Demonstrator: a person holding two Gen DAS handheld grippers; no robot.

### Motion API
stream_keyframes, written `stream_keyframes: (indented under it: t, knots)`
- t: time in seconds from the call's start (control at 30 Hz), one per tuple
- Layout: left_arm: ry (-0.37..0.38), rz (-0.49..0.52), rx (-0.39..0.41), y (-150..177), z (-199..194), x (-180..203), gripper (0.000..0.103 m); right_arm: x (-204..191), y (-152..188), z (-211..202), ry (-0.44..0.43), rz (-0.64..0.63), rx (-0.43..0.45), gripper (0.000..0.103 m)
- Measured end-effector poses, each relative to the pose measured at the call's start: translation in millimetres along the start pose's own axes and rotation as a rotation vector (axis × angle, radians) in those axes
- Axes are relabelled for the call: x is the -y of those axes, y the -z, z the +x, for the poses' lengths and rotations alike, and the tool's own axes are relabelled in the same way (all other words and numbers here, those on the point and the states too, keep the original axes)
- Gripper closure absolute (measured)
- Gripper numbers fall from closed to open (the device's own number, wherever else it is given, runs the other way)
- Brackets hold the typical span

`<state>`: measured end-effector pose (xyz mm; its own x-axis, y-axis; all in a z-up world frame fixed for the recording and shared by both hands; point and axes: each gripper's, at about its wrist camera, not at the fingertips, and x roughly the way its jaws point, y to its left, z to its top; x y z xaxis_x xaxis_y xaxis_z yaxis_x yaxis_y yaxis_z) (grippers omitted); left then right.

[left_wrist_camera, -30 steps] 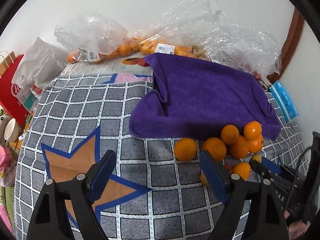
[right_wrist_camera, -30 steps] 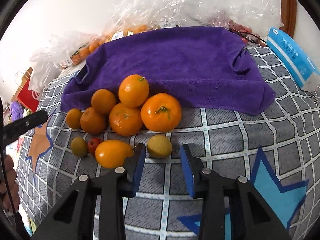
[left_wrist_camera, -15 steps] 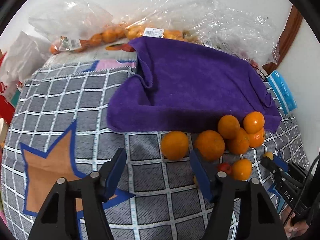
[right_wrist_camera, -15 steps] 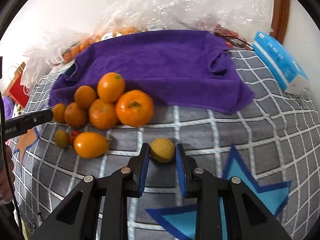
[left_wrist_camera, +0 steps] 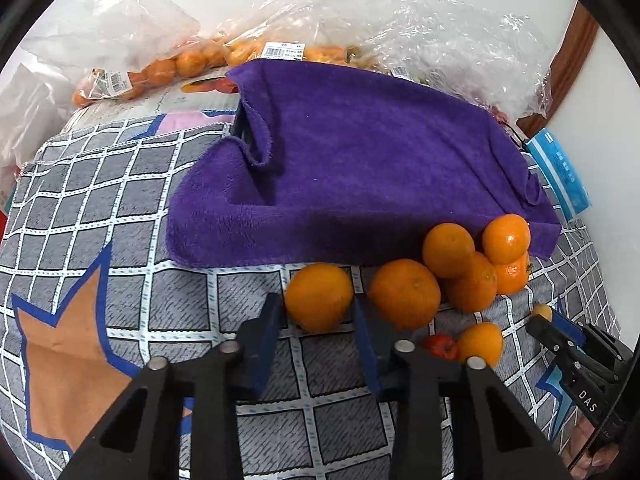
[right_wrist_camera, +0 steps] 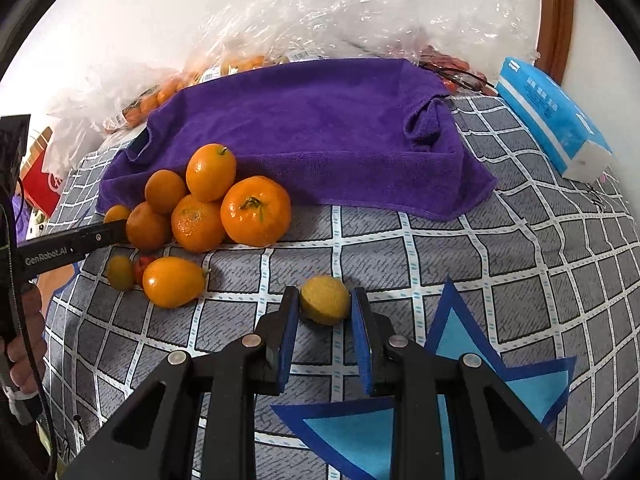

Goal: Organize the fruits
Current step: 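Grasp a small yellow fruit with the right tool while the left tool grasps a mandarin, then carry both fruits onto the purple towel and open both tools to release them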

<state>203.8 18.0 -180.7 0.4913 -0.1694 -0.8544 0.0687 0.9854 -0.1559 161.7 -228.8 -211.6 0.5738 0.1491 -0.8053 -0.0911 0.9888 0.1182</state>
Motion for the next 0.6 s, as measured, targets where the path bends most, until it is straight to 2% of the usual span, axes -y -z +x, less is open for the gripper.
stream_keyframes:
  t: [0.3,0.6]
  knots:
    - [-0.002,-0.009,0.03,0.6,-13.3,-4.3,0.071,1.4,-8.7,-14.6,0.022,0.016,0.029,0.077]
    - [-0.006,-0.045,0.1,-6.8,-51.9,-15.9,0.071,5.0,-30.1,-44.4,0.051,0.041,0.093,0.077]
